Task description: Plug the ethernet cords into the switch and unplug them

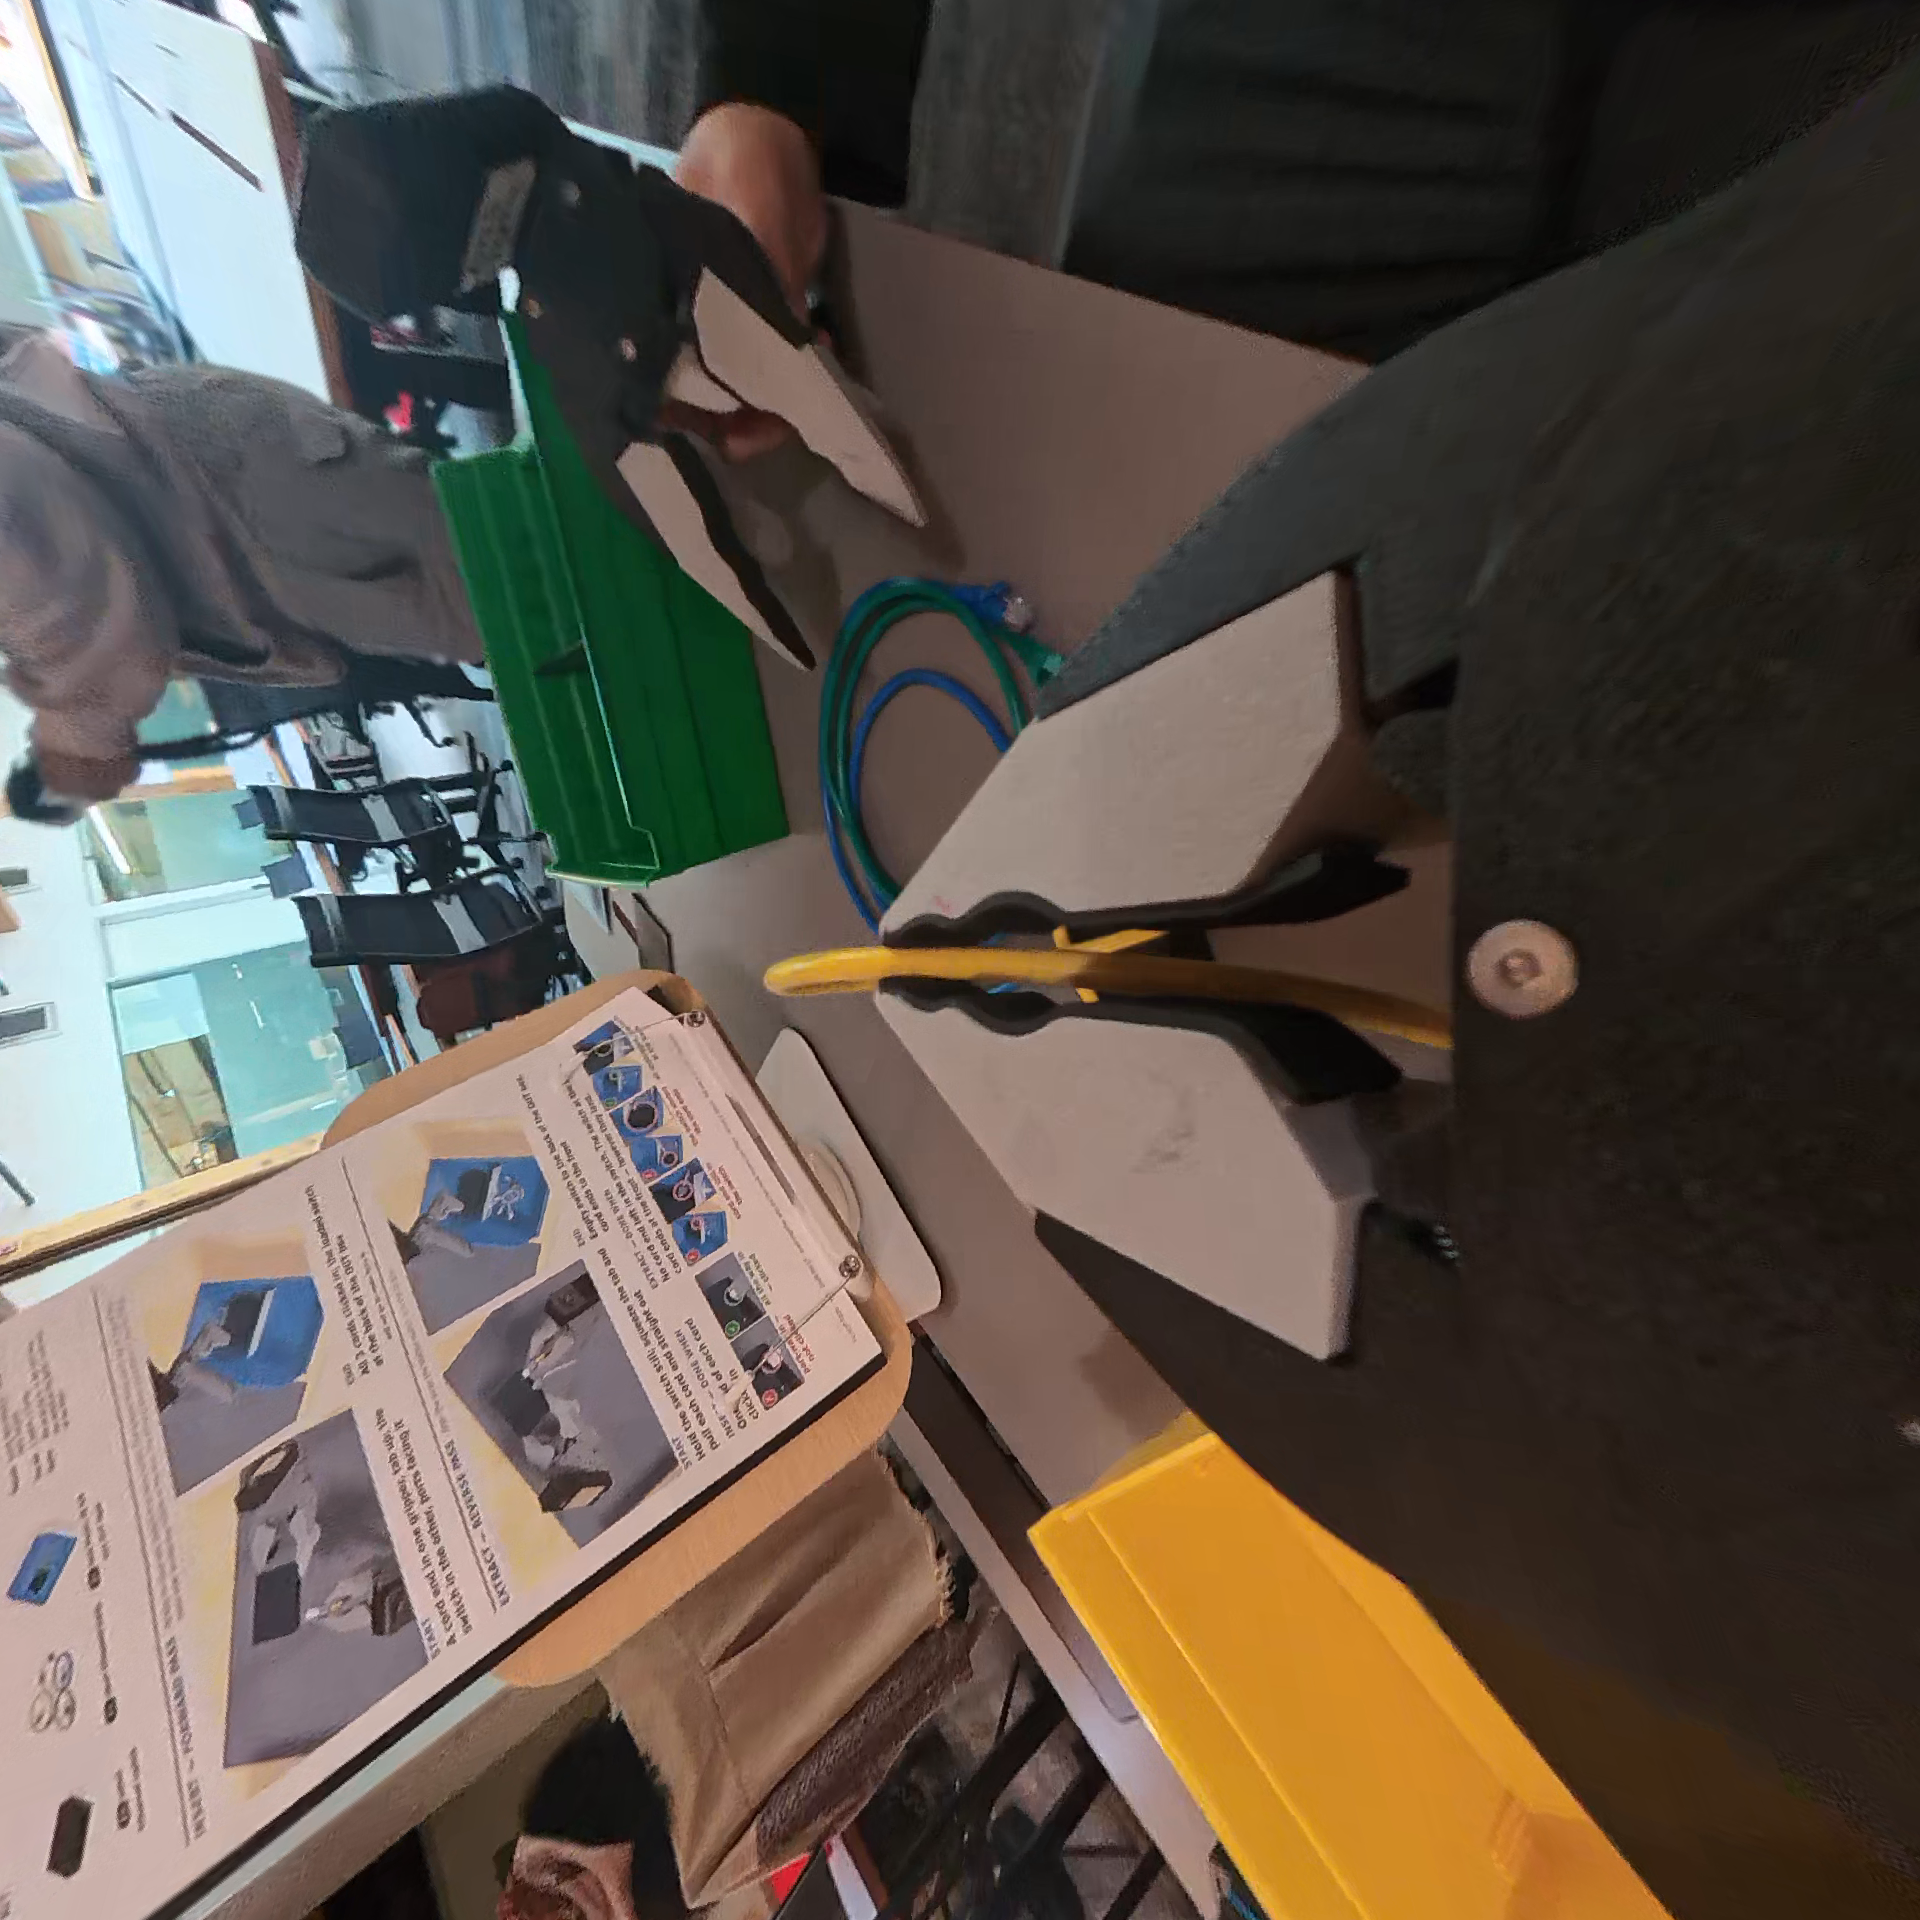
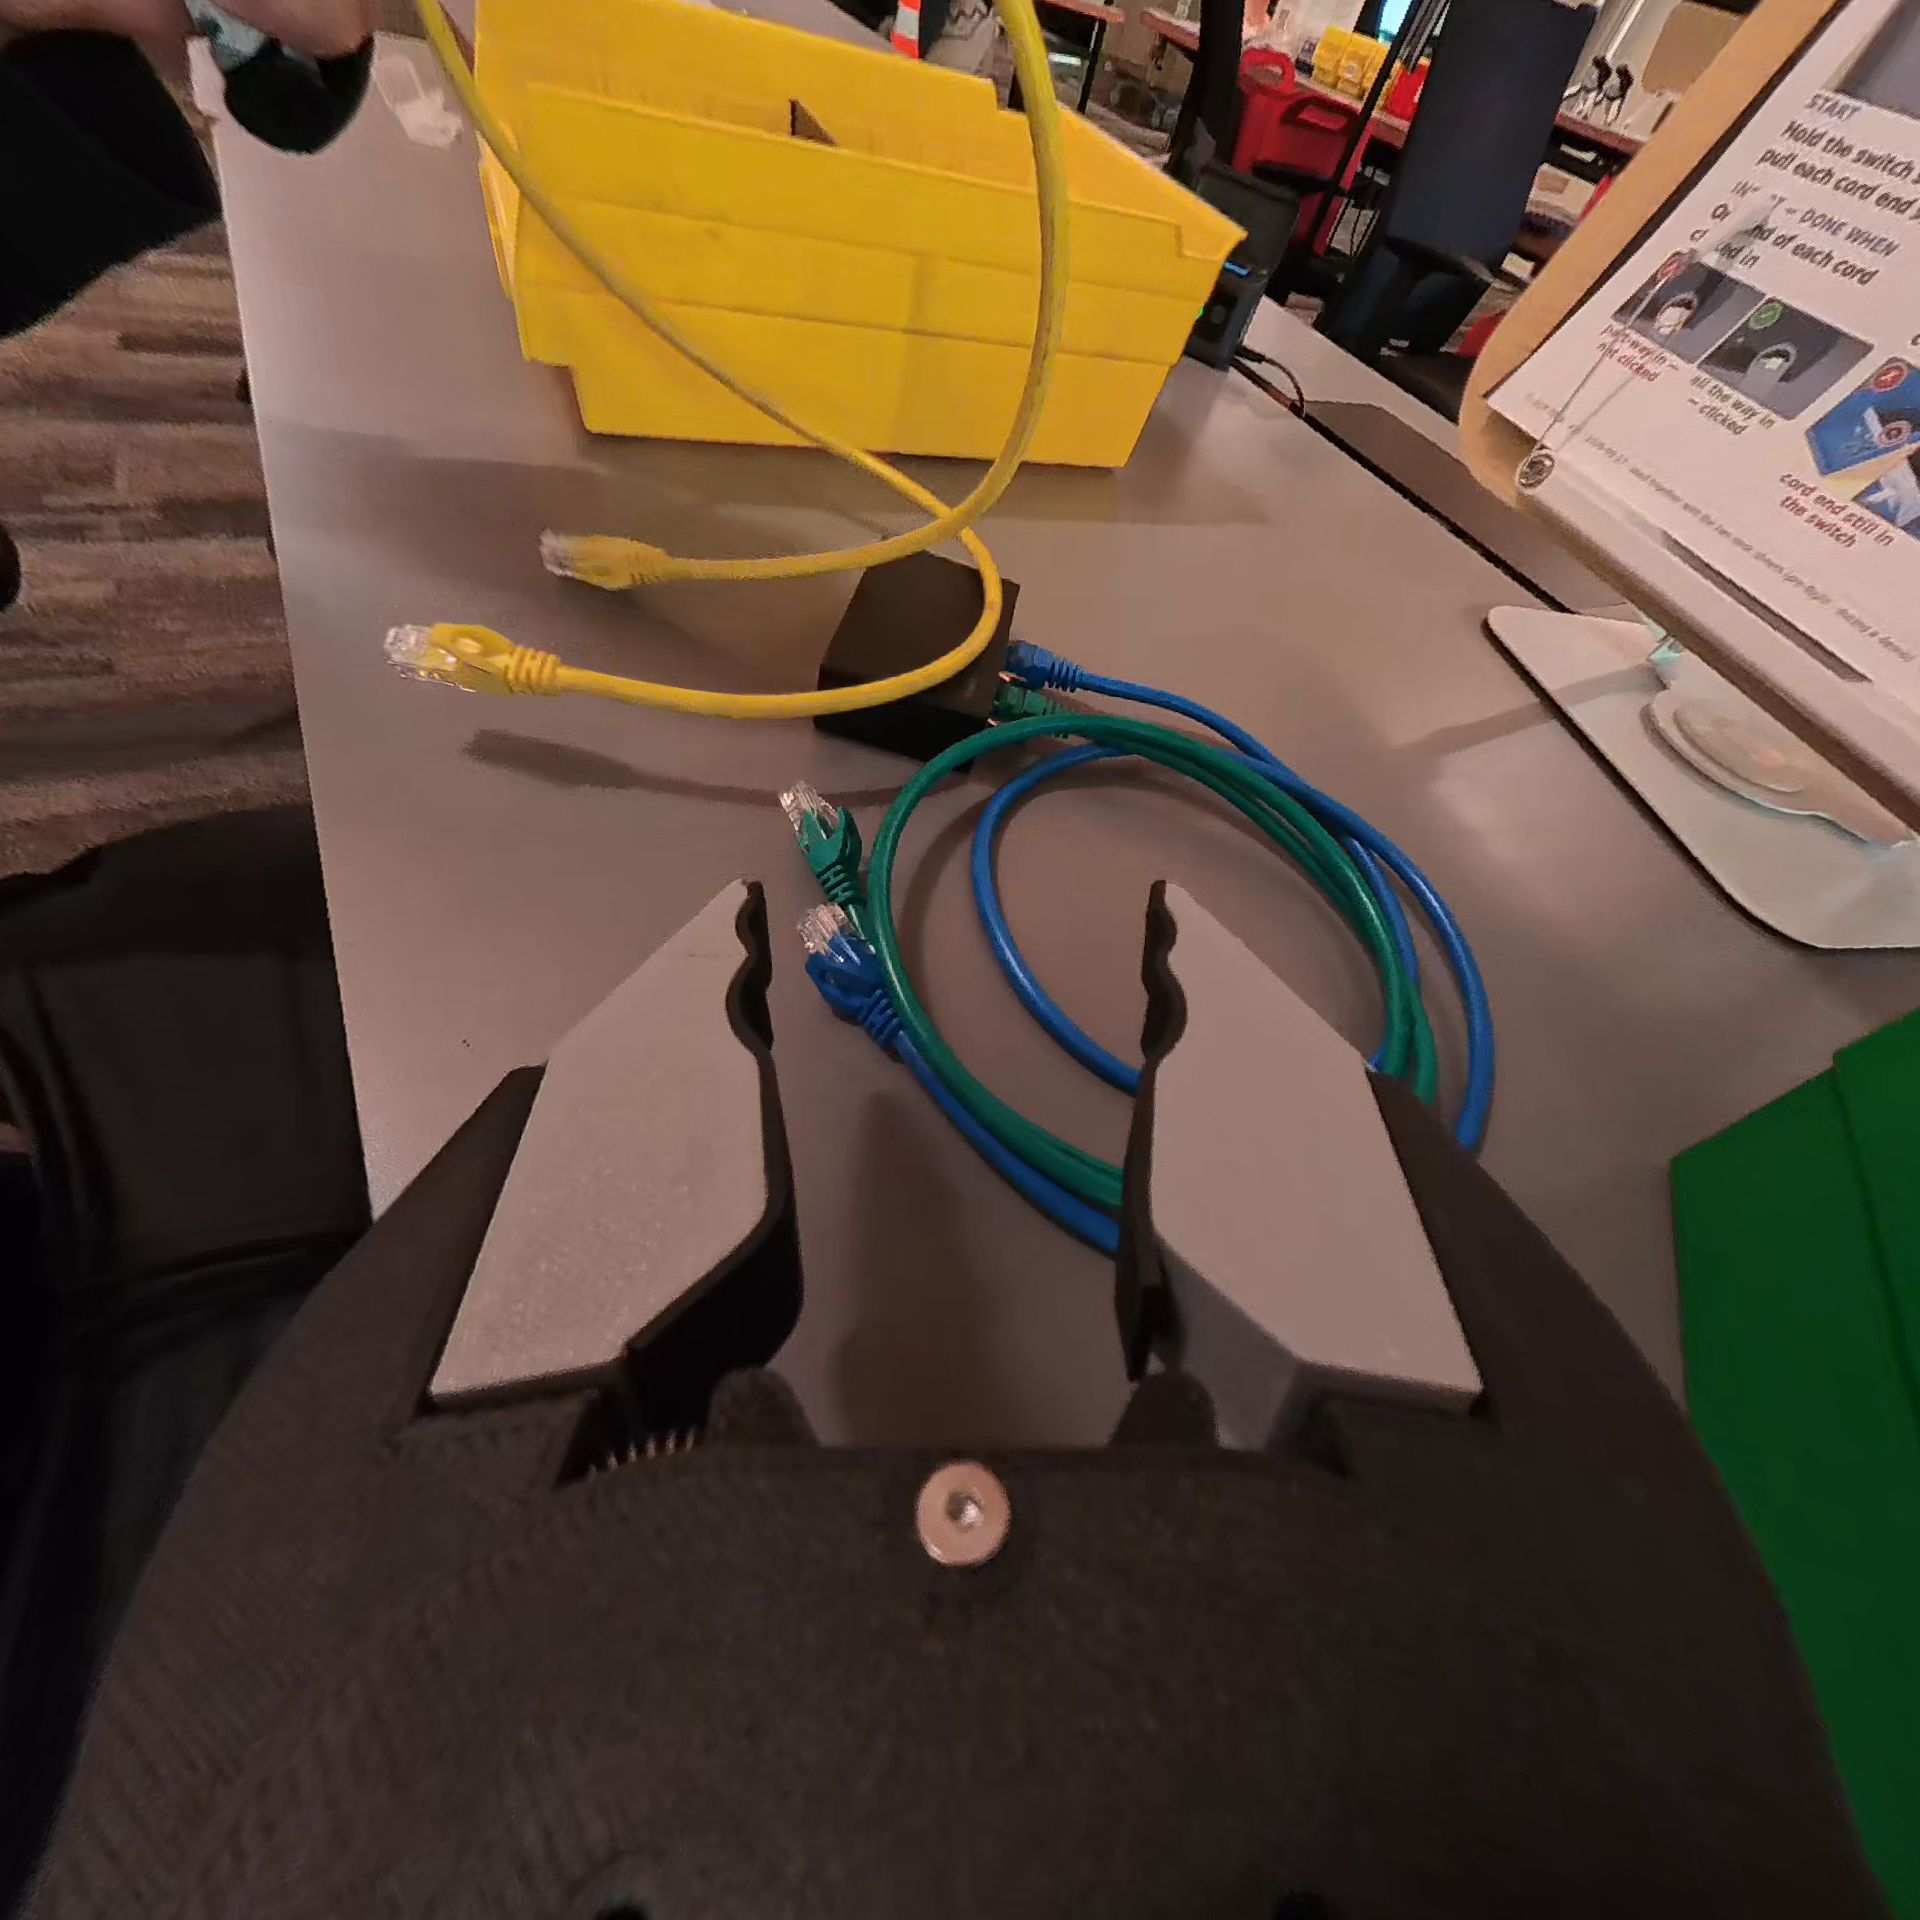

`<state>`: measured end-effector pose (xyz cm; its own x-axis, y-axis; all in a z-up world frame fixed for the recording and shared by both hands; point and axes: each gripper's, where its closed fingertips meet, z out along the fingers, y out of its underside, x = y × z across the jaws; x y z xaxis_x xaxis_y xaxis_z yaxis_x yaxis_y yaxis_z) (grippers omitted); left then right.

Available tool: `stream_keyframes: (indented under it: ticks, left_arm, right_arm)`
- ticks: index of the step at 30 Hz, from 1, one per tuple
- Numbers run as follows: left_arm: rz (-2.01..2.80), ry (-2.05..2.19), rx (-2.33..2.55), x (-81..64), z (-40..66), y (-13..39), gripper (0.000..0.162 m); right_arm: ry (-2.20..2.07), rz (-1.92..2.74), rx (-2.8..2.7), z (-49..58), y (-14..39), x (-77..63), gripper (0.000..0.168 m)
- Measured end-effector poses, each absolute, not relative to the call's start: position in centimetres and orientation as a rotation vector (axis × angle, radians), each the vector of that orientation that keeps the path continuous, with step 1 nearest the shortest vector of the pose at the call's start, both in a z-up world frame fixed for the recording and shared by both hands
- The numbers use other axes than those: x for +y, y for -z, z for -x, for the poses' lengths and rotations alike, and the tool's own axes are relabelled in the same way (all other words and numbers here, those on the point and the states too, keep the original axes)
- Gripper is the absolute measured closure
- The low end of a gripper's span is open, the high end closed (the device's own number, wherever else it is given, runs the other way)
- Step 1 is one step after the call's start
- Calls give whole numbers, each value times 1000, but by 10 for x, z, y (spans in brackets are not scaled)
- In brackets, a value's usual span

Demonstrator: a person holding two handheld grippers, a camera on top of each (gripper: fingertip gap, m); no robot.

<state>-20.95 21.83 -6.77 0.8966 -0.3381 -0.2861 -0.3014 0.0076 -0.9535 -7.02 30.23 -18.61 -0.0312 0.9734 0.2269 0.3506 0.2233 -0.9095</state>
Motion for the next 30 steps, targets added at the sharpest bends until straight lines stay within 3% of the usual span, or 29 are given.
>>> stream_keyframes:
  ticks: [4, 11, 19, 23, 26, 30]
  left_arm:
    - [1588, -38, 574, 220, 201, 72, 158]
    - [1587, -86, 629, 216, 196, 74, 159]
    - [1595, -95, 681, 213, 195, 79, 159]
    - [1595, -83, 690, 213, 196, 79, 158]
    - [1549, -109, 681, 218, 195, 69, 159]
    - [1331, -200, 725, 230, 169, -3, 159]
  right_arm:
    - [-799, 1239, -1601, 71, 189, 295, 99]
    - [-785, 1003, -1763, 94, 193, 239, 115]
    - [-745, 823, -2090, 140, 226, 200, 106]
    - [-666, 787, -2147, 156, 235, 200, 145]
    - [-511, 776, -2057, 163, 214, 210, 157]
    - [-379, 791, -1827, 151, 132, 229, 160]
